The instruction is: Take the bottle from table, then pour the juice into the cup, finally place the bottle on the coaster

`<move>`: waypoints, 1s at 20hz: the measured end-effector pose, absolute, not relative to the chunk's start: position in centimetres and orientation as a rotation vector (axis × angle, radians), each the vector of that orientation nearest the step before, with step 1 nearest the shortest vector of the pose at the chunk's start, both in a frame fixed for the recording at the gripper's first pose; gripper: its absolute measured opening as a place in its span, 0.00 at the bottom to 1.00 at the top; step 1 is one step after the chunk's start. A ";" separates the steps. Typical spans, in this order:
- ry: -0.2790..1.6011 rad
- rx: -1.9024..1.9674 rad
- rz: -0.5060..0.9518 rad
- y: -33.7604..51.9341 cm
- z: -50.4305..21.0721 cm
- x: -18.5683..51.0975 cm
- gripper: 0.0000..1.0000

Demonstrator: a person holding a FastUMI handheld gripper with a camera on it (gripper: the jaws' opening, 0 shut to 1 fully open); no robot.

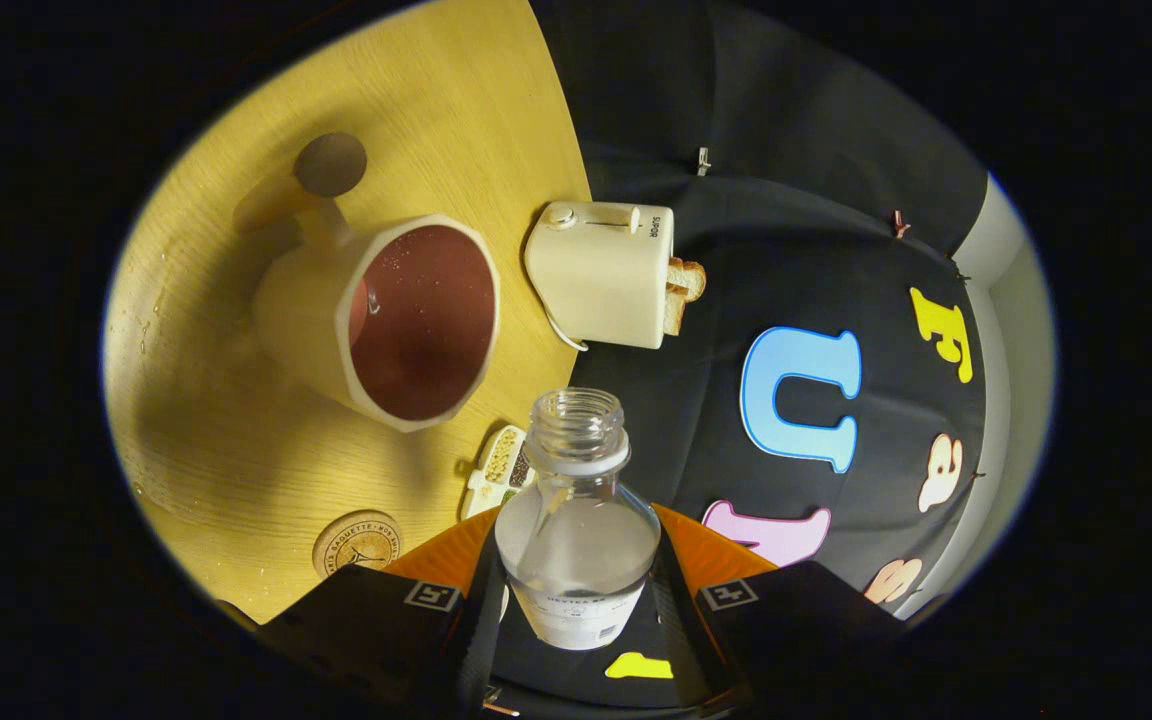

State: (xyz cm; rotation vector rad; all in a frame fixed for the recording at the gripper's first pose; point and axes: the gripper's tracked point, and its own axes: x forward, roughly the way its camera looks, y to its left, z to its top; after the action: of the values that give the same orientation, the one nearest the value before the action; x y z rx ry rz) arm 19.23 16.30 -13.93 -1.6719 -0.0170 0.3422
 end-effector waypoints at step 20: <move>-0.097 -1.820 0.407 17.7 -13.8 20.1 0.71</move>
State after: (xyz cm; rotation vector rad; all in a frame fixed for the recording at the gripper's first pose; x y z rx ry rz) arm 20.15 17.72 -13.79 -1.8201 -0.0973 0.4073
